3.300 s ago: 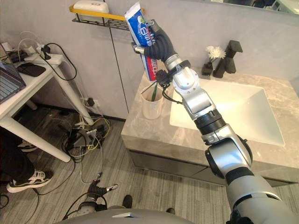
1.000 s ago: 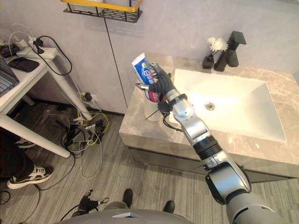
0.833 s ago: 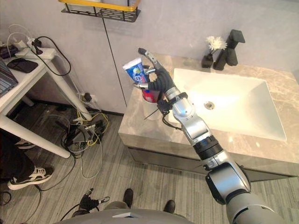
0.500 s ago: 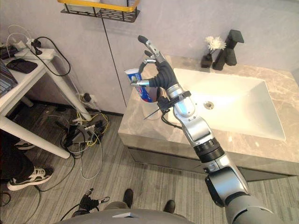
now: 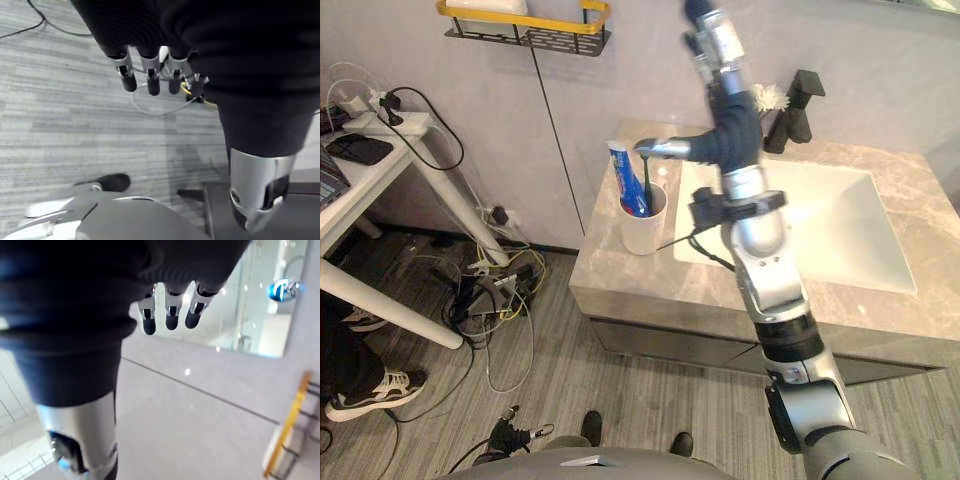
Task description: Organize washtable
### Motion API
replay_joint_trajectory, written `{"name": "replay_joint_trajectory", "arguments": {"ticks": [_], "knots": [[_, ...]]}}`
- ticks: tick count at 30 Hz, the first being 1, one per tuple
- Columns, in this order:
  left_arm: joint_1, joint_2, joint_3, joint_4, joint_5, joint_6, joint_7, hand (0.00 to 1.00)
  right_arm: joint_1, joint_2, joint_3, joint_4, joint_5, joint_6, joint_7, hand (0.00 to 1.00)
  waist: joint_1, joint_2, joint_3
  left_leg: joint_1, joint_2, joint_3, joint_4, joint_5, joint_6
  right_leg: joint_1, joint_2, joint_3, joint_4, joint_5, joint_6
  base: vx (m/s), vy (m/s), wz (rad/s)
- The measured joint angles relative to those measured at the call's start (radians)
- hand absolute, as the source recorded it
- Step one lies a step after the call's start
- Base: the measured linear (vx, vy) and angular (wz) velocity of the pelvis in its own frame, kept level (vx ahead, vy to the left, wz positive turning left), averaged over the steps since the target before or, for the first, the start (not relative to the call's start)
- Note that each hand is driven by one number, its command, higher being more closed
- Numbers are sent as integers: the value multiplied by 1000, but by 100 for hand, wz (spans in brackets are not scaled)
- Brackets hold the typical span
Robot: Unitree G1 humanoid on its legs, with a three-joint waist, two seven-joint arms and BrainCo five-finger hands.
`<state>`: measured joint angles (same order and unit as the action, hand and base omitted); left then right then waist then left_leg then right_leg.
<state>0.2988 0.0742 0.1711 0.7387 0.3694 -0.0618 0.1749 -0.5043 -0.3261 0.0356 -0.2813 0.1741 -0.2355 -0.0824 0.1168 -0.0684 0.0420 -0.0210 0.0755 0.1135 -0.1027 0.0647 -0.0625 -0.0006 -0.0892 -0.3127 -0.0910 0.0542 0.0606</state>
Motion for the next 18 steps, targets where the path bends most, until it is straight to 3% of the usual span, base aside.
{"name": "replay_joint_trajectory", "arguments": {"ticks": [5,9,13,18], "knots": [[5,-22,26,0,12,0,-2,0,109,-12,-218,-96,-7,-31,-70,0,-27,3,-15,8,-2,24,4,-3,2,-4,-2,20,0,3,4,10,9,-13],[6,-32,27,-4,14,0,-10,0,216,-13,-358,-162,-7,-48,-91,0,-34,13,-47,8,-2,39,2,-6,3,-12,-3,33,0,4,5,5,6,-12],[9,-40,43,-4,49,-2,-17,0,323,-11,-509,-216,-7,-65,-101,0,-62,22,-61,9,-2,49,-1,-7,3,-18,-2,45,0,0,11,-15,7,-8],[16,-58,69,-4,50,-2,-27,0,480,59,-673,-254,-7,-74,-122,0,-82,24,-90,8,-1,65,-1,-12,1,-33,-1,59,-1,0,12,4,3,-10]]}}
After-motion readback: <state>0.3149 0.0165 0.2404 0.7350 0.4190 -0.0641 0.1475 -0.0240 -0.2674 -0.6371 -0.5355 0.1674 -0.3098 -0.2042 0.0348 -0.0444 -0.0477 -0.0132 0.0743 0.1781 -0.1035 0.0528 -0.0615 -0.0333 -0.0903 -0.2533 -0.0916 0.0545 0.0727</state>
